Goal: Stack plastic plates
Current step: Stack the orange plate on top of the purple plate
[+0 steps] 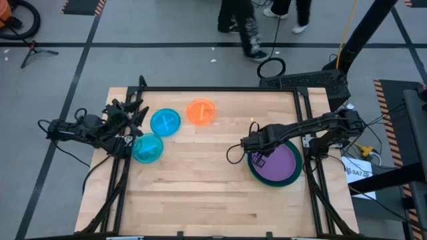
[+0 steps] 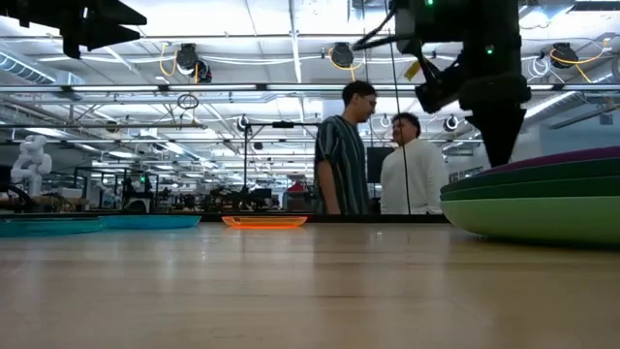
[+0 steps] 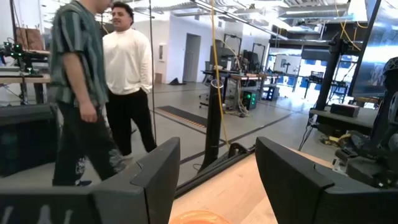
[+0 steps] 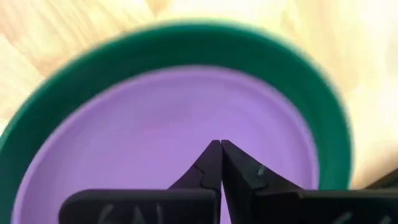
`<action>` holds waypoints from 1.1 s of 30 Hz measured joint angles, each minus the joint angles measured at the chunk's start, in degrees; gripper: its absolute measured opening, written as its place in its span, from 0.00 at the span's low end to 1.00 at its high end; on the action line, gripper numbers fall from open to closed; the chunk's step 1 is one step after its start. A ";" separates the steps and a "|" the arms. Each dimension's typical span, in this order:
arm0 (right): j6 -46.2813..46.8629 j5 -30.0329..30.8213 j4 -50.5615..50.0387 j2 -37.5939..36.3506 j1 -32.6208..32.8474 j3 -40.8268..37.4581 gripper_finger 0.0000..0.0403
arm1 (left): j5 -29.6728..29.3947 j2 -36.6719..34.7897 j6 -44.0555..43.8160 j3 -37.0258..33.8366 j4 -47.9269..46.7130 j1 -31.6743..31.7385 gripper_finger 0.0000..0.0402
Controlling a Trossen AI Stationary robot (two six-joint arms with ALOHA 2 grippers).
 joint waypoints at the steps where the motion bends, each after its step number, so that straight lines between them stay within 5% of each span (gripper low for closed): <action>1: -1.23 1.54 0.87 -0.55 0.44 -0.01 0.00 | 0.42 0.01 -0.04 0.00 -0.01 0.00 0.53; 10: -14.61 16.29 18.90 -13.27 3.34 -5.04 0.00 | 2.12 1.12 -3.73 0.00 0.67 0.00 0.53; 20: -42.09 16.63 58.54 -26.88 2.23 -21.12 0.00 | 6.11 15.49 -14.39 0.00 4.14 -0.02 0.53; 33: -49.15 16.58 62.36 -36.36 0.87 -23.26 0.00 | 6.16 38.06 -19.10 0.00 17.52 2.00 0.53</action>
